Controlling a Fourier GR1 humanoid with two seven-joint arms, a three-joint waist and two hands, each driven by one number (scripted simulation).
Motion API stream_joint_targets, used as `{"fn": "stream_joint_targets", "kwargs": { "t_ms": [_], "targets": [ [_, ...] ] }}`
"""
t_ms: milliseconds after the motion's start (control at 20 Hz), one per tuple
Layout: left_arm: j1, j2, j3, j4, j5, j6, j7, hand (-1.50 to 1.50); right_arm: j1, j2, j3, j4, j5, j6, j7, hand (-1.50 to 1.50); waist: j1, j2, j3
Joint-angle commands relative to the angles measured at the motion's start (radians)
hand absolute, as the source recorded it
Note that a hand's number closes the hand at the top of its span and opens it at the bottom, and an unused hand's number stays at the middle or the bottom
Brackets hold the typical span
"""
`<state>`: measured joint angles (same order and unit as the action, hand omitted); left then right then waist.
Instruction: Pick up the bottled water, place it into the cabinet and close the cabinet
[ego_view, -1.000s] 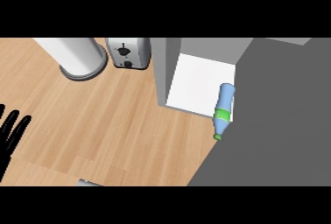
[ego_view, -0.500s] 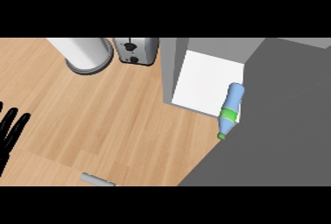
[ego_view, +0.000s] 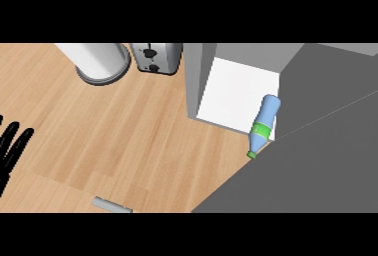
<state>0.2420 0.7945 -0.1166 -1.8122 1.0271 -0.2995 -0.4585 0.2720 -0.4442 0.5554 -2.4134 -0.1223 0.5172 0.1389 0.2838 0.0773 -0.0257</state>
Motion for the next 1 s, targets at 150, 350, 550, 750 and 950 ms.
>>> {"fn": "stream_joint_targets", "kwargs": {
  "t_ms": [150, 350, 550, 750, 950],
  "targets": [
    [-0.009, 0.004, 0.01, 0.015, 0.005, -0.015, -0.001, -1.5, -0.182, 0.071, -0.039, 0.127, 0.007, -0.064, 0.159, 1.5, 0.009, -0.007, 0.002],
    [-0.02, -0.001, 0.008, 0.024, 0.006, -0.002, 0.006, -1.5, -0.285, 0.122, -0.057, 0.218, -0.013, -0.086, 0.221, 1.5, -0.004, -0.009, 0.006],
    [-0.023, -0.003, 0.009, 0.028, 0.017, -0.012, 0.008, -1.5, -0.398, 0.182, -0.078, 0.332, -0.041, -0.113, 0.289, 1.5, -0.002, -0.014, 0.007],
    [-0.017, -0.002, 0.011, 0.054, 0.008, -0.017, 0.008, -1.5, -0.523, 0.264, -0.101, 0.445, -0.06, -0.15, 0.341, 1.5, -0.014, -0.021, 0.01],
    [-0.011, -0.009, 0.015, 0.064, 0.011, -0.012, 0.004, -1.5, -0.677, 0.352, -0.191, 0.566, -0.002, -0.254, 0.368, 1.5, -0.037, -0.031, 0.014]
  ]
}}
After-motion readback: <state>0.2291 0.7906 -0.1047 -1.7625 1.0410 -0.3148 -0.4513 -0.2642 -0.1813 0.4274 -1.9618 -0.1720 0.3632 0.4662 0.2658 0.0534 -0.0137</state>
